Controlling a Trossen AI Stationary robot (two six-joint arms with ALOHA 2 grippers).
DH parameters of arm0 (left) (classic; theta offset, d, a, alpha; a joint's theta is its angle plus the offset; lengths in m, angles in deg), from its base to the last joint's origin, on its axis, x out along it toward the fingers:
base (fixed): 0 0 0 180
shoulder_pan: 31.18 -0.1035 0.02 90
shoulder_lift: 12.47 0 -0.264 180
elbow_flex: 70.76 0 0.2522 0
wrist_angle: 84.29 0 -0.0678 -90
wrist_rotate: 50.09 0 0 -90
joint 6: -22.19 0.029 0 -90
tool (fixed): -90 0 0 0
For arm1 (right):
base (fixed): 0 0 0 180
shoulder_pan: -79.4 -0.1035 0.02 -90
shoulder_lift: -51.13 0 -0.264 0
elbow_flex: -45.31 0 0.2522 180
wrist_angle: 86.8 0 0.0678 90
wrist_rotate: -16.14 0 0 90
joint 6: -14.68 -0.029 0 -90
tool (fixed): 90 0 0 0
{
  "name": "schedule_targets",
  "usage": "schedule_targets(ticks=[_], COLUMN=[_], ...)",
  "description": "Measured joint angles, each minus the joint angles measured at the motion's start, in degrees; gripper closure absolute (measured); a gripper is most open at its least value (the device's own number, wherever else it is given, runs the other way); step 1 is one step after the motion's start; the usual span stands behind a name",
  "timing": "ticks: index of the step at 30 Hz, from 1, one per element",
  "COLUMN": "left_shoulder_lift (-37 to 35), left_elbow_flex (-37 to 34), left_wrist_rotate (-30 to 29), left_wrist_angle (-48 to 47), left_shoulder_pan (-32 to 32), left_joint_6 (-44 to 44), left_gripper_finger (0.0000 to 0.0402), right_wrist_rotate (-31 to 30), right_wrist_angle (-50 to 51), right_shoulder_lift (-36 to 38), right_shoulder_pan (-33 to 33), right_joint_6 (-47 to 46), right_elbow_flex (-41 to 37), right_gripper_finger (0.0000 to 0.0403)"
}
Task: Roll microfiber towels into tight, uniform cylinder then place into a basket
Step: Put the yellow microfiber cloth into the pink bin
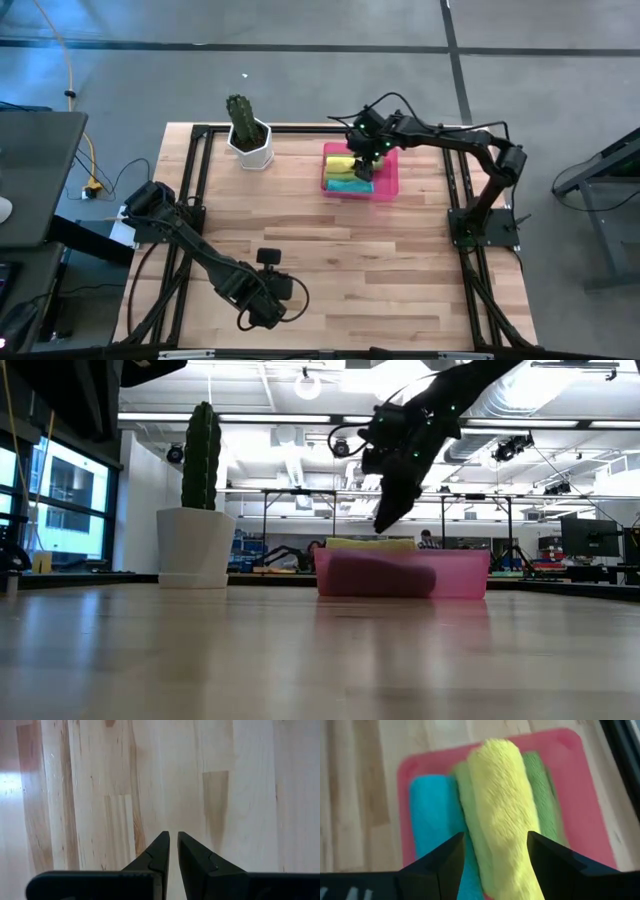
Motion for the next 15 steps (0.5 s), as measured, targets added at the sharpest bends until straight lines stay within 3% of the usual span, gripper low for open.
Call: schedule_targets(ticks=[4,15], left_shoulder_lift=[0.0,0.0], left_elbow_flex=[0.0,0.0], left_wrist_rotate=[0.0,-0.3], left_wrist_angle=[0.0,-0.6], left_shoulder_pan=[0.7,2.3], left_joint_6=[-0.2,-3.1], left_gripper_finger=[0.0371,0.0371], right_wrist_rotate=[2.8,2.1], right_wrist_angle=[-3.2,-6.3], right_shoulder_lift=[-1.4,-5.8], right_shoulder_pan=[-0.2,-1.4], right_joint_6=[-1.1,-2.5], right_elbow_flex=[0.0,0.0], right_gripper_finger=[0.0198,0.0199])
